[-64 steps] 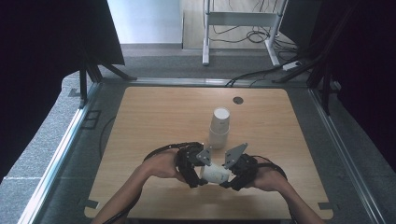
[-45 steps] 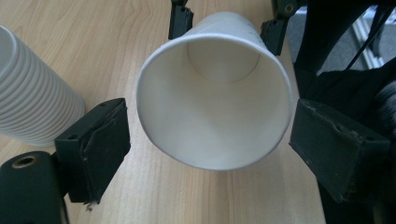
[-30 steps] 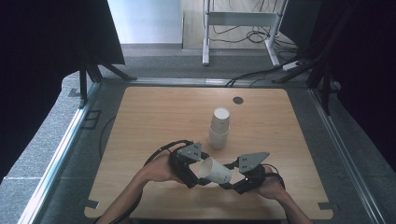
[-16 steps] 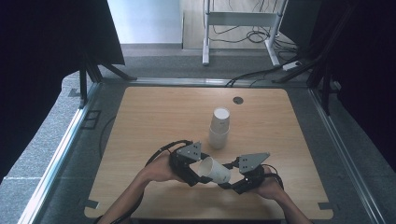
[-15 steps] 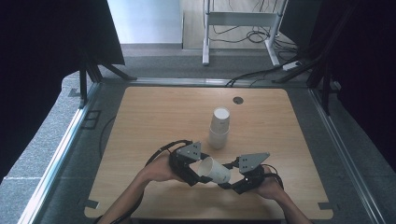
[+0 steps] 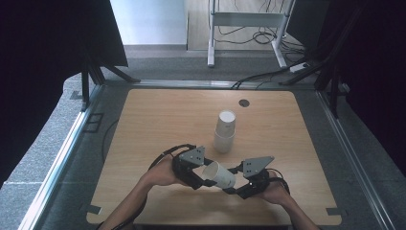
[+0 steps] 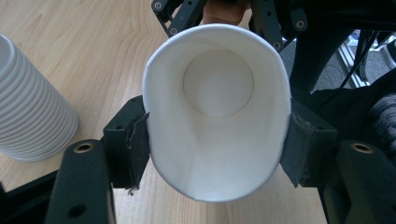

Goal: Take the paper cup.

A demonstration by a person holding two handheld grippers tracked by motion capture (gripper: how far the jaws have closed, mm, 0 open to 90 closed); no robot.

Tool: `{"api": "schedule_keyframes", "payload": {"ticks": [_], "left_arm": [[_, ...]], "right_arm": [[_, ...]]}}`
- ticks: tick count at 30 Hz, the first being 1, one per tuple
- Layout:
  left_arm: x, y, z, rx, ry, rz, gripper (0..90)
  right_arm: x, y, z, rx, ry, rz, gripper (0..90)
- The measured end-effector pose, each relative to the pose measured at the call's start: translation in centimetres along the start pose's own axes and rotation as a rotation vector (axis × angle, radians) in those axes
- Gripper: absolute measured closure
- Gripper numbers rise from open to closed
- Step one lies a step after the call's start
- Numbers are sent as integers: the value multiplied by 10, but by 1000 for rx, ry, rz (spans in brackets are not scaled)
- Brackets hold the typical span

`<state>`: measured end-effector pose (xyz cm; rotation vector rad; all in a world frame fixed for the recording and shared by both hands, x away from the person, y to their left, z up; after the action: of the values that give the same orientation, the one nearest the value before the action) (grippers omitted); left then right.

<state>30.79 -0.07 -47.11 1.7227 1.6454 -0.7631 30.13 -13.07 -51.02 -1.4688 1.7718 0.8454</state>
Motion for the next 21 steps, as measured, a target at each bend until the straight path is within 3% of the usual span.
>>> {"api": "schedule_keyframes", "payload": {"ticks": [7,12,16,21], "left_arm": [[-3,1,-3,1,-13,9,361],[-5,3,-8,-8,11,18,360],[-6,4,-12,-18,62,36,358],[-5,3,-11,-29,147,71,355]], "right_arm": [[0,-2,2,0,20,13,317],[1,0,2,-7,53,21,246],[-1,0,-1,-4,90,10,221],[-5,-2,-3,18,187,26,197]]}}
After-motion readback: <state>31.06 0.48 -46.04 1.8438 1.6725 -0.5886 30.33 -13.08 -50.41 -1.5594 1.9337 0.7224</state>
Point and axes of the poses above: each handheld gripper's, and its own axes: z roughly forward along the jaws, x roughly out of its underside, y roughly to its left, the point moved 8 cm from there along z, roughly forward along the jaws, and after that the axes turned 5 degrees about z, right-handed, at the moved point
